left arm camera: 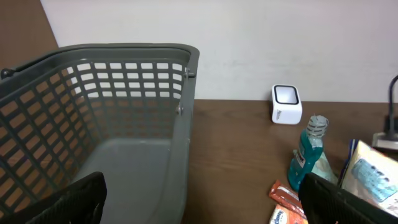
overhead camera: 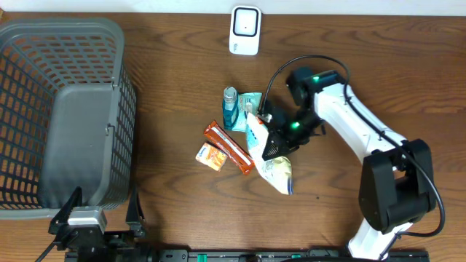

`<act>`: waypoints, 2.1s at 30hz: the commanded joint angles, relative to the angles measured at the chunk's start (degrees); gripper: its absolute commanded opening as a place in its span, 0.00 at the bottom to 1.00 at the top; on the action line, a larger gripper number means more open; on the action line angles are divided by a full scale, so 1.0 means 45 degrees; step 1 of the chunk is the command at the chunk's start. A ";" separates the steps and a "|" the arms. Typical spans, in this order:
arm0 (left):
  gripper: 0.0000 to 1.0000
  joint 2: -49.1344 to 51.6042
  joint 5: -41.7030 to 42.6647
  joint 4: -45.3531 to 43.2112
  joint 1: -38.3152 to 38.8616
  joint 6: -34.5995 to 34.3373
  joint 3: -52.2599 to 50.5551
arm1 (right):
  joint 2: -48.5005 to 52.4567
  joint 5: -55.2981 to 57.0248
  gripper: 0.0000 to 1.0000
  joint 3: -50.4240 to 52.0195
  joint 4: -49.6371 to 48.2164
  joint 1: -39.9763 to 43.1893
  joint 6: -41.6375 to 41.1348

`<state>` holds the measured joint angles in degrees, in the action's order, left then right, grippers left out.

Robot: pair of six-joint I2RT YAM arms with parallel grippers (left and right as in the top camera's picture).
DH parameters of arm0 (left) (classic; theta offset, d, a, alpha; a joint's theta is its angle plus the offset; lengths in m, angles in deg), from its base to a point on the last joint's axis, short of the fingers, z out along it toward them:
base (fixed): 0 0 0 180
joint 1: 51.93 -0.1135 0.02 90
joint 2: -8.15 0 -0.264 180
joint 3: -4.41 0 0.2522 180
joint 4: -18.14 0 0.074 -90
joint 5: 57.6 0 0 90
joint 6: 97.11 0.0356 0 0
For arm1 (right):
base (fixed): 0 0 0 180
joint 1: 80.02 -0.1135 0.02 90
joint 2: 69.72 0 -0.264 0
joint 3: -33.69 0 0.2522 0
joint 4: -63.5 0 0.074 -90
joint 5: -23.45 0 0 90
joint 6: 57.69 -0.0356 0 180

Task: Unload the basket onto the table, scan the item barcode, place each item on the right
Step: 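Lift the snack bag with the right gripper and turn it, then carry the snack bag to the scanner and hold it under it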

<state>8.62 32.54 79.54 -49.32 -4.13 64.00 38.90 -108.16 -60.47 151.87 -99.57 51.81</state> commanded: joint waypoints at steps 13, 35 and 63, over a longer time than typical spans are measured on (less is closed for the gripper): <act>0.98 -0.0063 0.0209 -0.0015 -0.0078 -0.0068 0.0053 | -0.0160 -0.9311 0.01 0.0321 0.3551 0.0277 0.6392; 0.98 -0.0063 0.0204 -0.0015 -0.0078 -0.0068 0.0053 | -0.0160 -1.0647 0.01 0.0311 0.5095 0.0471 0.5790; 0.98 -0.0063 0.0204 -0.0015 -0.0078 -0.0068 0.0053 | -0.0947 -0.3871 0.01 0.0311 -0.1860 0.4391 0.3327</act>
<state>8.62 32.56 79.59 -49.32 -4.15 64.00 35.88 -129.66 -58.81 152.55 -79.18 75.70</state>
